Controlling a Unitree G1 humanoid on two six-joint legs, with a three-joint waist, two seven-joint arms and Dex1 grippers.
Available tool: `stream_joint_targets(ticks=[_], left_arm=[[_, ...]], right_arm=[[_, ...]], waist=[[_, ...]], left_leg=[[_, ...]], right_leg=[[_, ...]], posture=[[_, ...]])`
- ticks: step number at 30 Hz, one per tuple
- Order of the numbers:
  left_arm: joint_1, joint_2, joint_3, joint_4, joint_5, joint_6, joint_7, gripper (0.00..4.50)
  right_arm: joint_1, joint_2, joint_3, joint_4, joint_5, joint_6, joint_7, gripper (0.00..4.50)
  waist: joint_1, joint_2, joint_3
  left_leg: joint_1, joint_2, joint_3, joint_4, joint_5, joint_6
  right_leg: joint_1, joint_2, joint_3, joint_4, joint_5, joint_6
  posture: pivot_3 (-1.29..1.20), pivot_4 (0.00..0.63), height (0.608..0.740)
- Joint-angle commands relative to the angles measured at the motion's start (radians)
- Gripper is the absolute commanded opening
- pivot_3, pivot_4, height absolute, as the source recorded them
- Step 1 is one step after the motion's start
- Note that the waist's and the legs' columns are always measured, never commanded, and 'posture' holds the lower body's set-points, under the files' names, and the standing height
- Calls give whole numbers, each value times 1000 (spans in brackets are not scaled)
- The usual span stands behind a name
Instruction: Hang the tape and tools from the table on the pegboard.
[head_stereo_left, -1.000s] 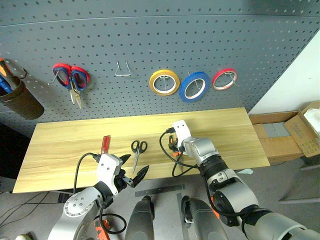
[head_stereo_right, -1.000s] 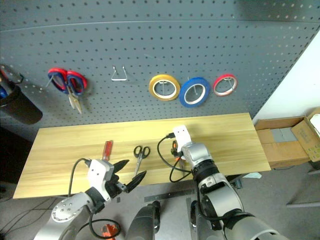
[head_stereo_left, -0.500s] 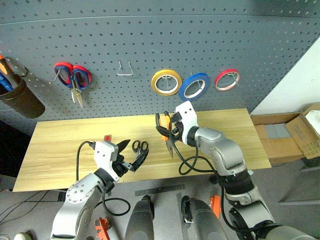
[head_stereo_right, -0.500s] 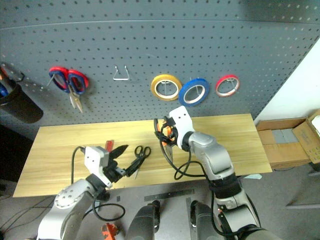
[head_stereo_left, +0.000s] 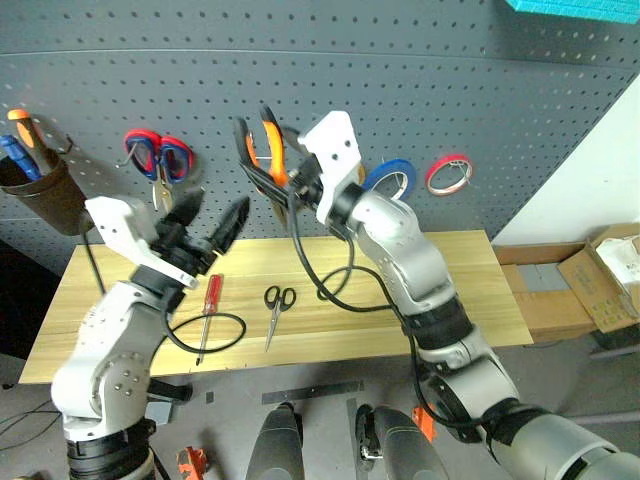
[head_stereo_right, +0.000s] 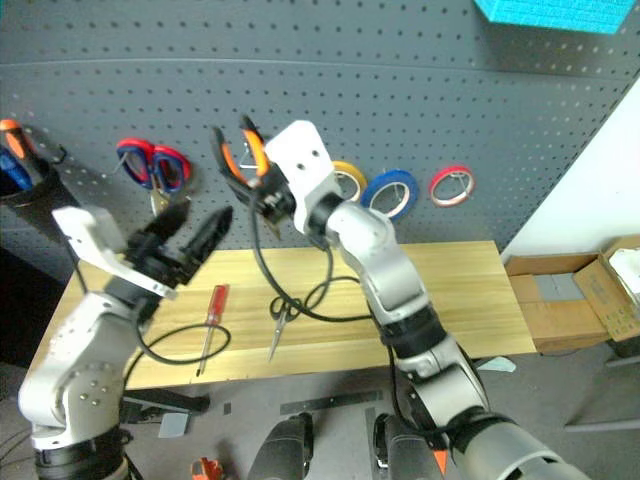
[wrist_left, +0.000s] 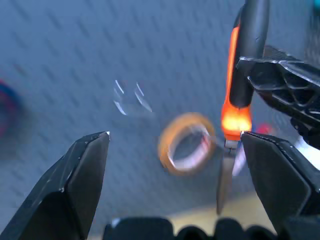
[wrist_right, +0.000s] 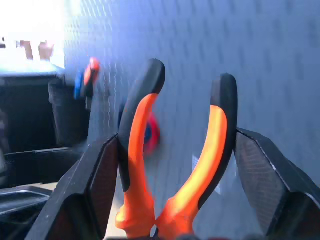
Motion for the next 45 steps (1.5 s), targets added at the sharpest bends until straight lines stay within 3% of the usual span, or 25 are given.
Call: stream_joint_targets(ticks=[1,12,27,33,41,45], left_arm=[[27,30,31,2,4,-9,-9,4500],[158,34,-65,46,142,-81,-79,4500],[-32,35,-95,146,212,-174,-90,4500],[-77,40,-109,163,214,-154,-97,4500],[-89,50,-120,170,195,-97,-125,4500],[-83,57,-117,158,188,-68,-134,4500]], right_arm=[[-125,37,-34,138,-36,-229,-53,3019],[-458,90,-96,607,-82,-607,-207,3019],[-521,69,-114,958,-167,-768,-359,3019],[-542,47,-130,966,-173,-773,-372,3019],[-580,3,-171,950,-163,-761,-364,3019],[-577,-8,-182,975,-173,-762,-378,3019]], waist=[[8,-2,-7],[54,-12,-38],[98,-13,-59],[102,-8,-55],[92,13,-37],[83,16,-19]], left_leg=[[1,0,1,0,0,0],[2,1,1,0,1,-2],[2,3,1,1,1,-2],[2,4,0,1,1,-2],[3,4,-3,1,2,-2],[4,3,-7,2,2,-1]], right_leg=[[1,0,0,0,1,-1],[1,-1,0,0,6,-6],[2,0,0,1,7,-9],[2,1,0,1,7,-9],[5,2,-1,1,3,-6],[7,2,-3,1,3,-6]], posture=[[319,69,740],[355,41,740],[385,71,740],[358,134,740],[312,203,740],[326,231,740]])
